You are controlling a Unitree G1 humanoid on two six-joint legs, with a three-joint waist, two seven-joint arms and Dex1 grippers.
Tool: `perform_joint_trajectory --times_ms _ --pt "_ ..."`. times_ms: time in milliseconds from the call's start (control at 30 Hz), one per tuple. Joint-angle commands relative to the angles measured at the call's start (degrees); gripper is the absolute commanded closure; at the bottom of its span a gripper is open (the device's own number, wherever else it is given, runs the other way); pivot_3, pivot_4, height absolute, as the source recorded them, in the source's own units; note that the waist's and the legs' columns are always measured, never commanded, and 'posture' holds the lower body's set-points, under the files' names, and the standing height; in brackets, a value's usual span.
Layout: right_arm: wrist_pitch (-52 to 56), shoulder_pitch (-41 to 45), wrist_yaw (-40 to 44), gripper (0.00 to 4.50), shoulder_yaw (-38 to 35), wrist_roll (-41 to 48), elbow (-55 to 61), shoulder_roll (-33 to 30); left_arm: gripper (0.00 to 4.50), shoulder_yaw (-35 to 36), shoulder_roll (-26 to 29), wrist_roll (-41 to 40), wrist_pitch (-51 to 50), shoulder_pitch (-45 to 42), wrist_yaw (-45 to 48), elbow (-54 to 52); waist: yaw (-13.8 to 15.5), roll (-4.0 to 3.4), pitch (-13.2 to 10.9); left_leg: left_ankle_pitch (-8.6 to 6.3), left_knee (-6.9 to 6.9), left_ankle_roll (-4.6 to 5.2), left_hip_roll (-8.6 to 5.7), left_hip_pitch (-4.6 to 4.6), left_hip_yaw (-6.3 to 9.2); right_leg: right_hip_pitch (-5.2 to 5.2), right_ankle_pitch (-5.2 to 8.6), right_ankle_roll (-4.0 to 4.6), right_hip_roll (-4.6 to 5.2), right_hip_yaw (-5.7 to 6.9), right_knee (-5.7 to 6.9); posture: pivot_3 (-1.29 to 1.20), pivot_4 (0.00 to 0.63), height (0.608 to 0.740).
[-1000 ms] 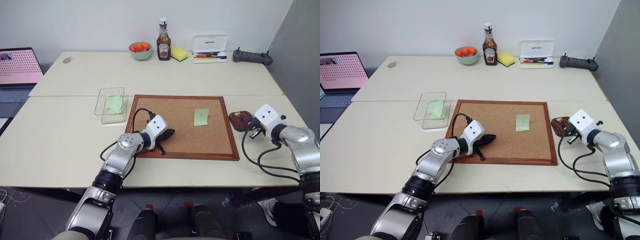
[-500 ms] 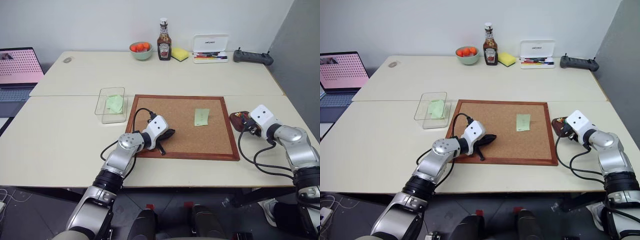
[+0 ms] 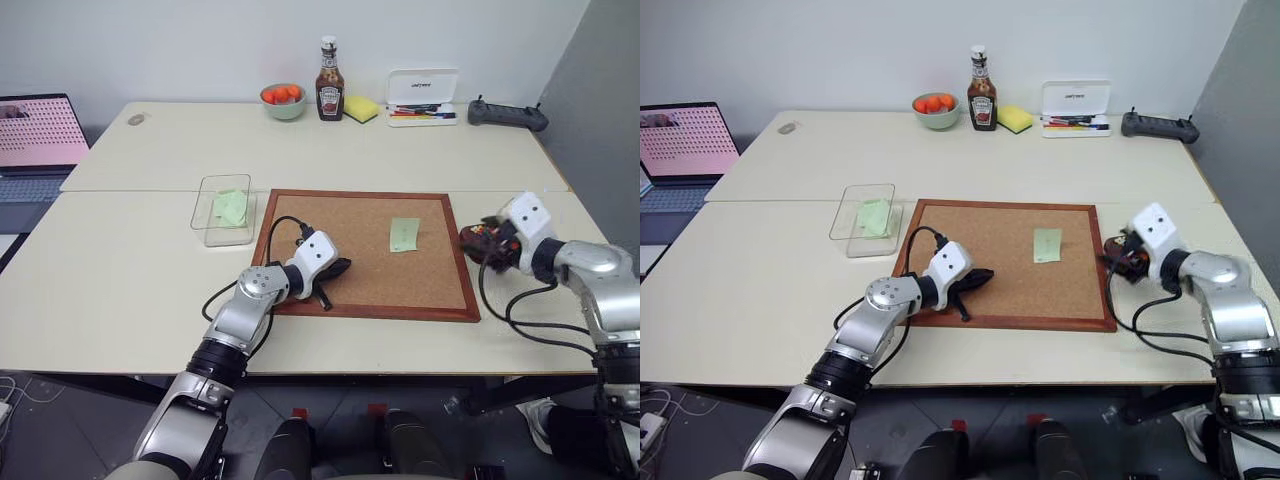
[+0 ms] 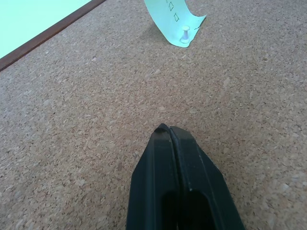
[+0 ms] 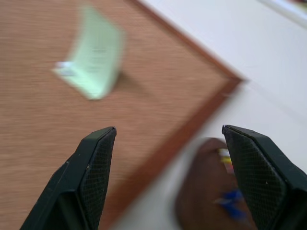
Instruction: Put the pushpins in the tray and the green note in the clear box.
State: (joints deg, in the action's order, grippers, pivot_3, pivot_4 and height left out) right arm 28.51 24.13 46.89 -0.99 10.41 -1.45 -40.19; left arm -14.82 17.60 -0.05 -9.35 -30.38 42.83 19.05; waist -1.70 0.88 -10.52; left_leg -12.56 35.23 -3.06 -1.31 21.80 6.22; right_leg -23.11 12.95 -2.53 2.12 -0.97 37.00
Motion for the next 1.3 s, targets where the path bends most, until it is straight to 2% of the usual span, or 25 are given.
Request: perform_joint_trajectory --times_ms 33,200,367,700,800,1067,1300 --pt "3.1 0.2 0.8 0.75 2.4 2.9 6.1 3.1 4.50 -1.0 0.0 1.3 -1.5 1.6 -0.1 2.8 0.0 0.00 0.0 0.00 0.01 0.00 0.01 0.00 0.01 0.00 0.00 0.00 0.00 0.01 0.00 0.00 0.150 0.740" --pt "2.0 2.4 -0.4 0.75 5.6 2.0 4.3 7.5 4.50 -0.9 -0.1 1.3 -1.8 1.7 -0.1 2.5 0.0 0.00 0.0 0.00 0.01 0.00 0.01 -0.01 0.02 0.00 0.00 0.00 -0.01 0.02 0.01 0.00 0.150 0.740" --pt "-1.7 7.5 -3.4 0.75 7.0 -0.2 -4.4 12.5 4.50 -0.8 -0.1 1.4 -1.9 1.9 -0.3 2.1 0.0 -0.01 0.0 0.00 0.00 0.00 0.02 -0.03 0.02 -0.02 0.00 0.00 -0.02 0.03 0.04 0.00 0.150 0.740" --pt "-8.0 12.5 -4.0 0.75 7.6 -3.0 -17.2 16.0 4.50 -0.4 0.2 1.3 -2.1 2.8 -0.9 1.0 -0.1 0.00 0.0 0.00 -0.02 0.00 0.02 -0.02 0.01 -0.04 0.00 0.01 -0.02 0.02 0.02 0.00 0.150 0.740" --pt "-9.5 13.4 -4.5 1.20 7.4 -3.9 -19.7 16.8 4.50 -0.3 0.4 1.3 -2.2 3.1 -0.9 0.7 -0.1 -0.01 0.0 0.00 -0.01 0.00 0.02 -0.05 0.01 -0.04 0.00 0.01 -0.02 0.02 0.06 0.00 0.150 0.740" --pt "-11.1 13.2 -4.3 2.89 7.6 -4.9 -21.1 17.1 4.50 -0.4 0.6 1.4 -2.4 3.1 -0.9 0.5 -0.1 -0.01 0.0 0.00 -0.02 0.00 0.02 -0.02 0.01 -0.04 0.00 0.01 -0.03 0.01 0.04 0.00 0.150 0.740" --pt "-11.4 12.9 -3.3 4.13 8.3 -5.1 -20.3 16.7 4.50 -0.4 0.8 1.4 -2.5 3.3 -0.8 0.3 -0.1 -0.01 0.0 0.00 -0.02 0.00 0.02 -0.03 0.01 -0.04 0.00 0.01 -0.03 0.01 0.05 0.00 0.150 0.740"
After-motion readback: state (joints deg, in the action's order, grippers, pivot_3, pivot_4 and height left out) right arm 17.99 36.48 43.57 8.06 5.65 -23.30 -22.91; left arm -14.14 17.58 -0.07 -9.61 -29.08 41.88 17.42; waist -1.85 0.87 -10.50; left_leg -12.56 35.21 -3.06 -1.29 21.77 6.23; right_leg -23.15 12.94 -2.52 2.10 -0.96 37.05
